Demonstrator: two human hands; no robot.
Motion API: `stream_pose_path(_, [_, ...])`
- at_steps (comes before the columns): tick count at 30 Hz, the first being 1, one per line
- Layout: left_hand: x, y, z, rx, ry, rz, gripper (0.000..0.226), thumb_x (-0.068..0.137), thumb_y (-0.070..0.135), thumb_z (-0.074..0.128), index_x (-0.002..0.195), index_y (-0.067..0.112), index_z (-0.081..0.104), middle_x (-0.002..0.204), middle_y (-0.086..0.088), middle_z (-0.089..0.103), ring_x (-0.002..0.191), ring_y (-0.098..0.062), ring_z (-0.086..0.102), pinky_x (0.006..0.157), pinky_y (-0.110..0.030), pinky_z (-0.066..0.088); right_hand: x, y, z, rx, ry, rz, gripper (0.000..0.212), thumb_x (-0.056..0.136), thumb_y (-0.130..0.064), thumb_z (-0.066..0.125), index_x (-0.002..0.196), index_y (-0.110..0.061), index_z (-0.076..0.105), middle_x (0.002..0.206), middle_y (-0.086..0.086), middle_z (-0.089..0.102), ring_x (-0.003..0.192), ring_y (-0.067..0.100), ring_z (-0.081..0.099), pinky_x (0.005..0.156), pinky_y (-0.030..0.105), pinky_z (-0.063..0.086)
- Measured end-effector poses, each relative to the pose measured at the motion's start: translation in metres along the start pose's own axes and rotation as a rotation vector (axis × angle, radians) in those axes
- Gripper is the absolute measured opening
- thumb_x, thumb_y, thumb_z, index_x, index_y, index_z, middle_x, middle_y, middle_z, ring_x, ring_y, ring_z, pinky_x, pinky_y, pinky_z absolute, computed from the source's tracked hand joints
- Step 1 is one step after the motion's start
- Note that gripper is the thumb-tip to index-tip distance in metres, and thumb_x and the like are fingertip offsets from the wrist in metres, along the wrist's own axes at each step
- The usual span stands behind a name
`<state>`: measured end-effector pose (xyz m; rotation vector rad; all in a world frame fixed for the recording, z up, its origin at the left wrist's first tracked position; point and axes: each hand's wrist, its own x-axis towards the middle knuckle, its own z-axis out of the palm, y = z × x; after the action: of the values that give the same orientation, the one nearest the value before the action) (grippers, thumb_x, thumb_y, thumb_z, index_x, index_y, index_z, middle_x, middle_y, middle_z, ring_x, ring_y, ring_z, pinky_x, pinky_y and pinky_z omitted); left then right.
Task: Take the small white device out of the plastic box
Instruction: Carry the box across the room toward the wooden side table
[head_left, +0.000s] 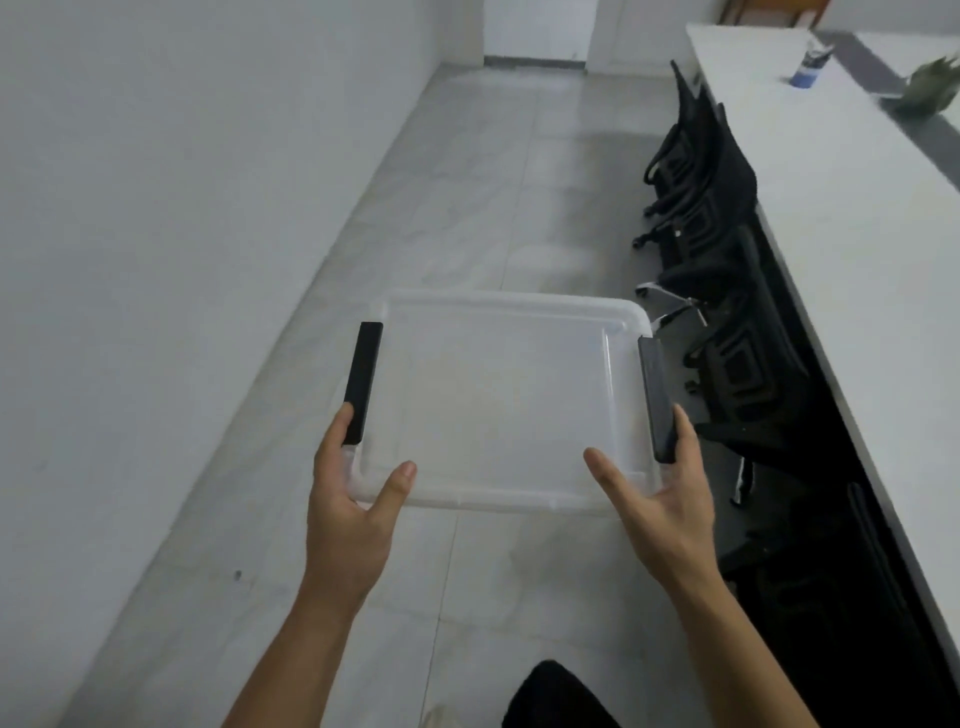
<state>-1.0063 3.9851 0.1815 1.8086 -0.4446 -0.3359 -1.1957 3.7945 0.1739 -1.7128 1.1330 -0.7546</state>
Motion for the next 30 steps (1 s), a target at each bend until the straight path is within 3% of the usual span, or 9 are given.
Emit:
stream_pose_path(3, [0.078,0.015,0.043,0.021,-0.145,0.046,0.074,0.089,0.019,0.073,0.152,0.032,0.037,0.155,0.018,0.041,0.144,0.000,0.035,0.120,-0.032,0.029,0.054,0.002,0.004,0.005,0.126,0.054,0.104,0.076,-0.040,0.083,0.159,-0.021,0.025,0.151,-0.010,0.042,0.134,0.006,0.042,0.109,0.024,0.036])
stream_pose_path(7, [0.188,0.025,0.114,0.034,-0.253,0.085,0.073,0.089,0.018,0.073,0.150,0.034,0.038,0.151,0.017,0.043,0.140,0.000,0.038,0.116,-0.028,0.031,0.151,0.012,0.023,0.016,0.241,0.099,0.107,0.075,-0.044,0.082,0.160,-0.023,0.020,0.162,-0.002,0.032,0.147,0.016,0.033,0.119,0.040,0.033])
stream_pose_path(9, [0.247,0.029,0.149,0.039,-0.270,0.101,0.073,0.088,0.018,0.074,0.150,0.034,0.038,0.153,0.016,0.044,0.142,-0.002,0.039,0.118,-0.031,0.032,0.210,0.017,0.036,0.046,0.267,0.098,0.108,0.075,-0.044,0.082,0.160,-0.025,0.018,0.164,-0.005,0.029,0.148,0.012,0.030,0.120,0.037,0.031])
stream_pose_path(13, [0.368,0.053,0.203,0.037,-0.266,0.109,0.074,0.088,0.018,0.075,0.151,0.033,0.039,0.154,0.016,0.045,0.143,-0.002,0.040,0.120,-0.039,0.033,0.342,0.004,0.061,0.107,0.252,0.127,0.108,0.074,-0.043,0.082,0.160,-0.026,0.020,0.147,-0.023,0.030,0.132,-0.007,0.031,0.097,0.000,0.027])
stream_pose_path(17, [0.479,0.079,0.234,0.033,-0.195,0.121,0.075,0.088,0.018,0.075,0.152,0.032,0.039,0.154,0.020,0.043,0.132,0.023,0.034,0.121,-0.035,0.030,0.472,-0.029,0.095,0.118,0.181,0.091,0.105,0.077,-0.037,0.083,0.160,-0.025,0.020,0.149,-0.023,0.029,0.132,-0.012,0.029,0.100,-0.002,0.024])
stream_pose_path(20, [0.558,0.086,0.250,0.015,-0.143,0.102,0.075,0.088,0.020,0.075,0.152,0.035,0.038,0.154,0.023,0.042,0.130,0.026,0.033,0.120,-0.034,0.030,0.561,-0.052,0.124,0.103,0.142,0.051,0.105,0.077,-0.037,0.084,0.160,-0.025,0.020,0.148,-0.025,0.029,0.128,-0.018,0.027,0.091,-0.012,0.020])
stream_pose_path(24, [0.671,0.081,0.291,-0.011,-0.101,0.089,0.074,0.088,0.019,0.075,0.151,0.035,0.040,0.154,0.017,0.045,0.142,0.002,0.038,0.120,-0.042,0.032,0.683,-0.066,0.171,0.074,0.122,0.008,0.106,0.076,-0.038,0.084,0.160,-0.028,0.021,0.149,-0.027,0.027,0.135,-0.014,0.024,0.098,-0.004,0.018])
stream_pose_path(30, [0.862,0.100,0.373,-0.034,-0.156,0.098,0.072,0.088,0.019,0.074,0.151,0.033,0.040,0.155,0.013,0.044,0.143,-0.001,0.037,0.120,-0.040,0.032,0.868,-0.090,0.220,0.090,0.185,0.029,0.105,0.076,-0.036,0.085,0.160,-0.028,0.023,0.148,-0.026,0.031,0.137,-0.009,0.030,0.110,0.015,0.026])
